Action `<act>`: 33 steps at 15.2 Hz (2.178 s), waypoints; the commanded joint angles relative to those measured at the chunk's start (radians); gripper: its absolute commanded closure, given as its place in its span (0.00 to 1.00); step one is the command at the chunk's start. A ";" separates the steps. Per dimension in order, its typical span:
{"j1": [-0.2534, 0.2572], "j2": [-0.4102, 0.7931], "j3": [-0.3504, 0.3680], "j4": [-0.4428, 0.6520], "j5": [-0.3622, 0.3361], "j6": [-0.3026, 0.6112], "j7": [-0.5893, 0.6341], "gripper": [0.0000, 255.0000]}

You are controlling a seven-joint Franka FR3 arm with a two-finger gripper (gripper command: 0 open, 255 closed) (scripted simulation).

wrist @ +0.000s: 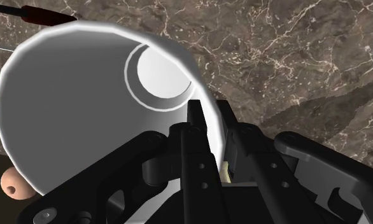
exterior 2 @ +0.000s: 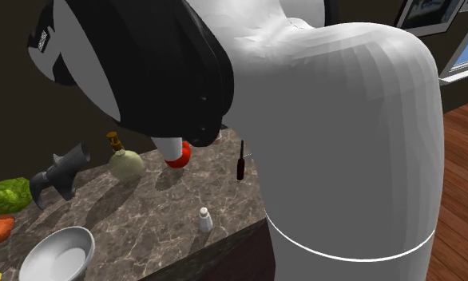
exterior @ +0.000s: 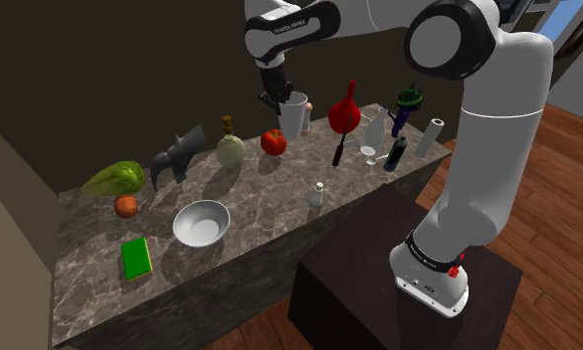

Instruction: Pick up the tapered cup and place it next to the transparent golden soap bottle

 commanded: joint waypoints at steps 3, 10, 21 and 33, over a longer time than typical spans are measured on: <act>0.000 0.017 0.000 -0.031 -0.002 0.048 0.008 1.00; 0.000 0.051 -0.001 -0.076 -0.006 0.127 0.019 1.00; -0.001 0.122 -0.003 -0.123 -0.013 0.244 0.036 1.00; -0.001 0.220 -0.007 -0.143 -0.023 0.361 0.054 1.00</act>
